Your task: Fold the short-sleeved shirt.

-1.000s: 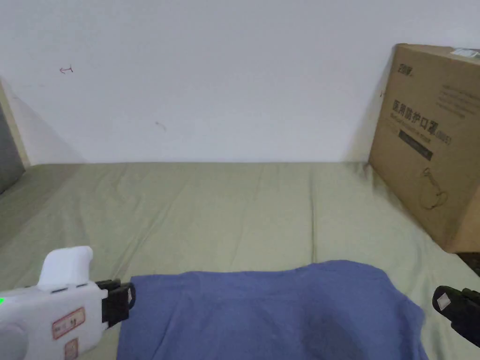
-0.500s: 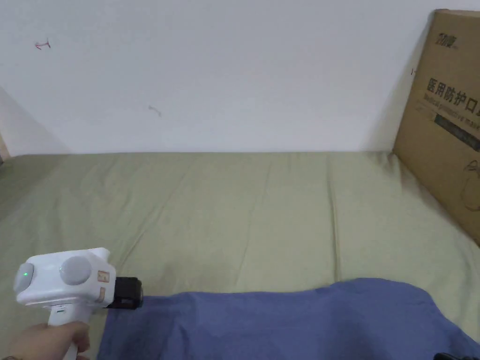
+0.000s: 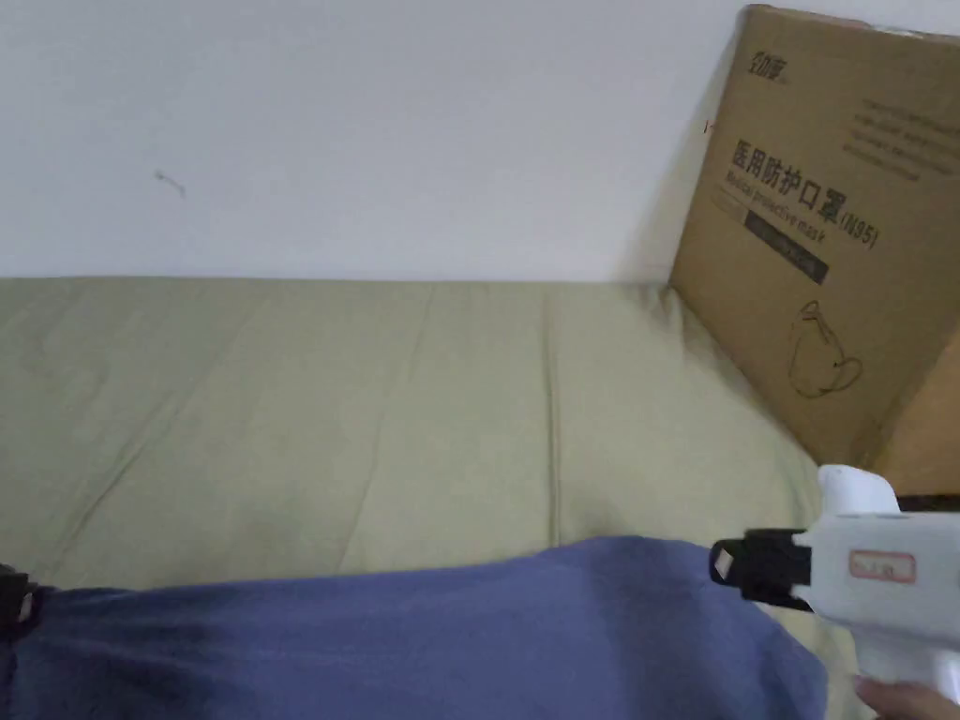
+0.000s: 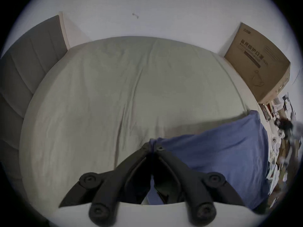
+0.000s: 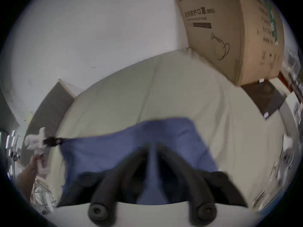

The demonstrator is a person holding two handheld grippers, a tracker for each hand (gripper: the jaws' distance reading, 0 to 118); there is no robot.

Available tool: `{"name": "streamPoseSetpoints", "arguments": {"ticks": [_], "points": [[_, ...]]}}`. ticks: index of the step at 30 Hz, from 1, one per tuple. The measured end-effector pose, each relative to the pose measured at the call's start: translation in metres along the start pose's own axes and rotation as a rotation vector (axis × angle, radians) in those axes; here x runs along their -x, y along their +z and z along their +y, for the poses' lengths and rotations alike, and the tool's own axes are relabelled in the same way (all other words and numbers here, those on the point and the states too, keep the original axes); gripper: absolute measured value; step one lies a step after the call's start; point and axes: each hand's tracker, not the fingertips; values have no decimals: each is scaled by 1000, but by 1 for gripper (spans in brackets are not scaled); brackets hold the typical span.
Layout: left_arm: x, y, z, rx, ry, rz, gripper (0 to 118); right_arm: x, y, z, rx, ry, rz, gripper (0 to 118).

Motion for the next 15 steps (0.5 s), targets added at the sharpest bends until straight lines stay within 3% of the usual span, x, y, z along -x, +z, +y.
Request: {"name": "streamPoseSetpoints", "arguments": {"ticks": [1, 2, 4, 7, 12, 14, 15], "points": [[0, 3, 0, -3, -11, 4, 0, -6, -18, 16, 57, -24, -4, 102], [1, 7, -1, -10, -17, 2, 0, -14, -41, 30, 168, -63, 44, 106], [1, 9, 0, -14, -22, -2, 0, -20, -72, 50, 230, -143, 22, 106], [3, 6, 0, -4, -11, -5, 0, -22, -109, 66, 242, -112, -95, 106], [3, -2, -4, 7, -8, -7, 0, -23, -154, 66, 404, -89, -158, 104], [3, -3, -5, 16, -13, -5, 0, -17, -151, 64, 390, -51, -159, 85], [3, -3, -6, 17, -16, -3, 0, -15, -146, 63, 380, -41, -138, 58]]}}
